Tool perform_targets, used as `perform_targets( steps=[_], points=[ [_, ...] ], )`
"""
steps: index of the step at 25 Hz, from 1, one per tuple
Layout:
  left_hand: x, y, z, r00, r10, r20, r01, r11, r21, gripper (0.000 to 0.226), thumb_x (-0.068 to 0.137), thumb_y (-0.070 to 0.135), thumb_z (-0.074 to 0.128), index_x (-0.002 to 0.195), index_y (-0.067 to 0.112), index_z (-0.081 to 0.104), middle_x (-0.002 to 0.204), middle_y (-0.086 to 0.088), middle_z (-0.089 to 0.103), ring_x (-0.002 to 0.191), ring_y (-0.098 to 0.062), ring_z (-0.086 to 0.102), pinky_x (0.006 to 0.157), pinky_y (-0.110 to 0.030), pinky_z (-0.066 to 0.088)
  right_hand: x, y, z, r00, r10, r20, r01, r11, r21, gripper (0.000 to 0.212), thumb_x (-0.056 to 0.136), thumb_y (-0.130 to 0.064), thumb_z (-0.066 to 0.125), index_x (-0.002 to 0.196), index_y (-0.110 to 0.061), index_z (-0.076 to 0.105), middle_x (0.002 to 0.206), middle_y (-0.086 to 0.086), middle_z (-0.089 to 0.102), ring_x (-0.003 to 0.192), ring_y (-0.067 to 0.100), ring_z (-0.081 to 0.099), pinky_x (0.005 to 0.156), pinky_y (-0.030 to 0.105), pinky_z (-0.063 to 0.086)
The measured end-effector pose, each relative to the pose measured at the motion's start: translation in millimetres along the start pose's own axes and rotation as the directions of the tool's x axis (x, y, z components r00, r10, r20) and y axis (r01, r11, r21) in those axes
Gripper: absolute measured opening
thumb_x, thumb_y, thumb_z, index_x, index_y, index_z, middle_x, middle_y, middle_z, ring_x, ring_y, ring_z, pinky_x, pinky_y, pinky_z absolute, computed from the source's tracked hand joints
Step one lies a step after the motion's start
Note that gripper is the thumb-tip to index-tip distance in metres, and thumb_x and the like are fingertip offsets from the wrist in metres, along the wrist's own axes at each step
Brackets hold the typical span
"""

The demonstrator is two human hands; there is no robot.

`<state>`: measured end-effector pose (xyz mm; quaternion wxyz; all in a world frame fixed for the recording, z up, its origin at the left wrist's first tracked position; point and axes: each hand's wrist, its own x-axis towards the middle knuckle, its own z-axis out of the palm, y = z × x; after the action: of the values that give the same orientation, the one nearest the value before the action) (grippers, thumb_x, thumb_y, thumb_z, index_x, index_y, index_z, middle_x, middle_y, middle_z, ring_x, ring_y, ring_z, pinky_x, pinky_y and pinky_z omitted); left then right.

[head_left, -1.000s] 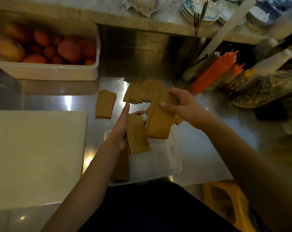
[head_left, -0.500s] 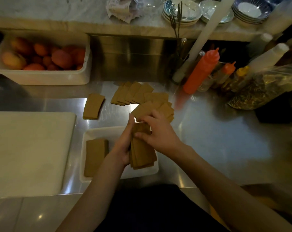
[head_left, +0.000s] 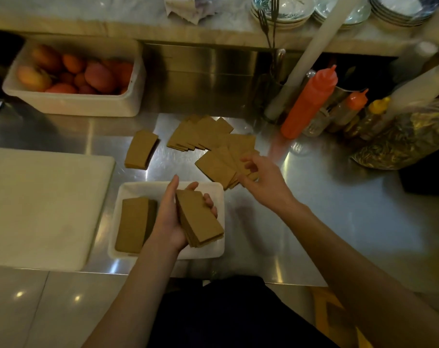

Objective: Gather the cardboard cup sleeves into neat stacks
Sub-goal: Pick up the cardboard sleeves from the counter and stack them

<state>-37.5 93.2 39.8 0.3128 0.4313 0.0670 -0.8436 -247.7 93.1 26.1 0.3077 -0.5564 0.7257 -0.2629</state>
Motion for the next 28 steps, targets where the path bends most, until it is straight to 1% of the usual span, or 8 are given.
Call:
perform_targets(
  steps=[5, 8, 12, 15, 20, 22, 25, 28],
  points=[
    [-5, 13, 4, 0.995, 0.068, 0.073, -0.065, 0.997, -0.045, 0.048, 0.074, 0.024, 0.077, 0.118, 0.014, 0.057, 0.105, -0.022, 0.059, 0.087, -0.027, 0.06, 0.086, -0.042, 0.054, 44, -1, 19, 0.993, 0.03, 0.117, -0.014, 0.99, -0.141, 0.046, 0.087, -0.028, 0.065, 0.13, -0.017, 0.053, 0.116, 0.004, 0.06, 0.102, 0.018, 0.058, 0.084, 0.031, 0.05],
    [3, 27, -2, 0.99, 0.042, 0.137, -0.031, 0.997, -0.076, 0.043, 0.087, 0.036, 0.068, 0.126, 0.02, 0.061, 0.104, -0.021, 0.064, 0.089, -0.026, 0.062, 0.084, -0.042, 0.055, 71, -8, 36, 0.972, 0.028, 0.235, 0.064, 0.924, -0.377, 0.048, 0.086, -0.026, 0.063, 0.132, -0.017, 0.049, 0.118, 0.008, 0.06, 0.101, 0.023, 0.059, 0.082, 0.039, 0.054],
    [18, 51, -16, 0.977, -0.029, 0.213, 0.05, 0.994, -0.097, 0.046, 0.085, 0.052, 0.063, 0.126, 0.029, 0.063, 0.109, -0.018, 0.064, 0.09, -0.025, 0.062, 0.08, -0.041, 0.054, 106, -25, 58, 0.925, 0.039, 0.377, 0.242, 0.706, -0.666, 0.044, 0.092, -0.027, 0.054, 0.134, -0.02, 0.044, 0.13, 0.011, 0.048, 0.108, 0.028, 0.055, 0.085, 0.037, 0.049],
    [28, 71, -22, 0.969, -0.051, 0.241, 0.075, 0.993, -0.089, 0.045, 0.083, 0.052, 0.064, 0.123, 0.03, 0.064, 0.11, -0.017, 0.064, 0.09, -0.024, 0.062, 0.078, -0.042, 0.053, 121, -31, 73, 0.891, 0.075, 0.448, 0.314, 0.611, -0.727, 0.055, 0.092, -0.032, 0.057, 0.143, -0.031, 0.034, 0.141, 0.012, 0.037, 0.129, 0.034, 0.04, 0.097, 0.043, 0.044],
    [41, 91, -24, 0.964, -0.035, 0.262, 0.055, 0.996, -0.069, 0.037, 0.091, 0.044, 0.058, 0.125, 0.029, 0.062, 0.107, -0.016, 0.064, 0.085, -0.023, 0.063, 0.073, -0.042, 0.054, 123, -32, 80, 0.879, 0.007, 0.476, 0.405, 0.515, -0.755, 0.059, 0.088, -0.035, 0.061, 0.141, -0.029, 0.035, 0.141, 0.011, 0.035, 0.131, 0.031, 0.032, 0.102, 0.043, 0.037],
    [43, 94, -21, 0.958, -0.033, 0.286, 0.047, 0.998, -0.044, 0.038, 0.091, 0.042, 0.058, 0.126, 0.029, 0.06, 0.106, -0.016, 0.064, 0.085, -0.023, 0.062, 0.073, -0.041, 0.054, 121, -33, 81, 0.895, -0.027, 0.446, 0.374, 0.591, -0.715, 0.054, 0.089, -0.03, 0.062, 0.137, -0.022, 0.039, 0.139, 0.01, 0.041, 0.129, 0.029, 0.037, 0.105, 0.041, 0.035],
    [47, 102, -18, 0.945, -0.065, 0.319, 0.069, 0.998, -0.001, 0.041, 0.087, 0.039, 0.059, 0.127, 0.028, 0.058, 0.104, -0.016, 0.064, 0.084, -0.023, 0.062, 0.072, -0.04, 0.054, 130, -36, 63, 0.89, 0.191, 0.413, 0.018, 0.892, -0.452, 0.039, 0.086, -0.025, 0.066, 0.121, -0.024, 0.048, 0.118, 0.002, 0.053, 0.111, 0.022, 0.052, 0.088, 0.032, 0.047],
    [53, 110, -20, 0.939, -0.068, 0.336, 0.062, 0.998, 0.029, 0.047, 0.085, 0.039, 0.061, 0.131, 0.029, 0.056, 0.105, -0.015, 0.064, 0.084, -0.022, 0.063, 0.072, -0.04, 0.054, 146, -33, 25, 0.888, 0.29, 0.358, -0.147, 0.915, -0.376, 0.038, 0.082, -0.022, 0.072, 0.113, -0.026, 0.051, 0.113, -0.004, 0.05, 0.106, 0.016, 0.051, 0.08, 0.024, 0.044]
  ],
)
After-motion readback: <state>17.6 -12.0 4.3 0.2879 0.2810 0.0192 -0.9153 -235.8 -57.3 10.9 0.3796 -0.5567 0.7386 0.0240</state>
